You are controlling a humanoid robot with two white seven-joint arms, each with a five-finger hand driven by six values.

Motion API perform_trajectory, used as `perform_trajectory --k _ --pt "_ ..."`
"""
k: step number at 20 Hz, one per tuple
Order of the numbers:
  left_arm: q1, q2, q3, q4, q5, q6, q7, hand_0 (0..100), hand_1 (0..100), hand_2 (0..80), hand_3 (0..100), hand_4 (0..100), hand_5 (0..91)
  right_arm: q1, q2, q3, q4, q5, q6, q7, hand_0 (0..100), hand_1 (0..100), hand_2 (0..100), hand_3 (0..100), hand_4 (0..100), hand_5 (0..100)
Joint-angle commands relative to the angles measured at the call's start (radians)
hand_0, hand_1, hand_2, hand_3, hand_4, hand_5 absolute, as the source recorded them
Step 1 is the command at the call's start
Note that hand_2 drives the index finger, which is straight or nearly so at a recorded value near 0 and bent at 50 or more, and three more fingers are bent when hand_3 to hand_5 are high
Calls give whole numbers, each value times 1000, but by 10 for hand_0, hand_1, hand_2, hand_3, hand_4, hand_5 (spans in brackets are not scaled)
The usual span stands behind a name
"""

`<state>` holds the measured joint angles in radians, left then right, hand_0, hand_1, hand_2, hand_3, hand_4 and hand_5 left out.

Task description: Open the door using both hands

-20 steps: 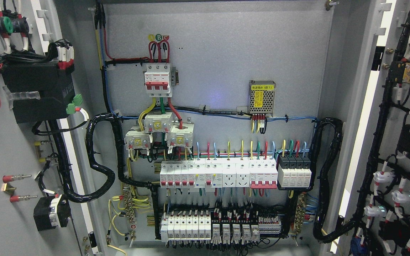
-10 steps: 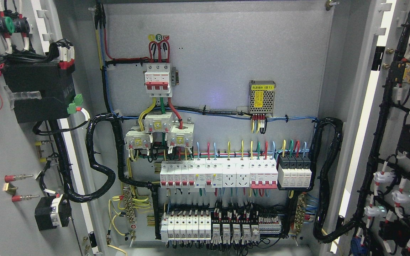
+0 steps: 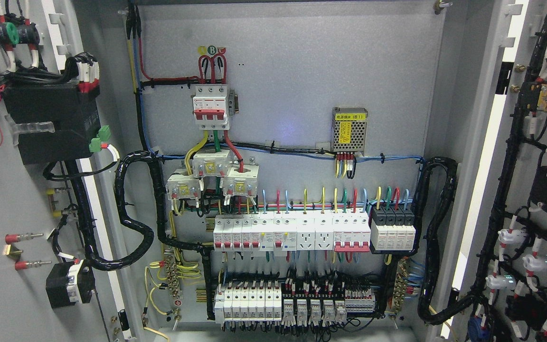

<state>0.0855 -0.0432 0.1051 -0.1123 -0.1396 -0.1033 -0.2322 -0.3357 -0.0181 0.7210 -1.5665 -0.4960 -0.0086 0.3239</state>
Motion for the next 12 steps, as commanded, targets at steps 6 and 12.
perform_trajectory --k 6,12 --pt "184 -4 -221 -499 67 8 4 0 0 0 0 32 0 199 -169 -61 -35 19 -122 -19 0 0 0 0 0 0" --pt "305 57 -314 -805 81 14 8 0 0 0 0 31 0 314 -243 -78 -50 40 -223 -19 0 0 0 0 0 0"
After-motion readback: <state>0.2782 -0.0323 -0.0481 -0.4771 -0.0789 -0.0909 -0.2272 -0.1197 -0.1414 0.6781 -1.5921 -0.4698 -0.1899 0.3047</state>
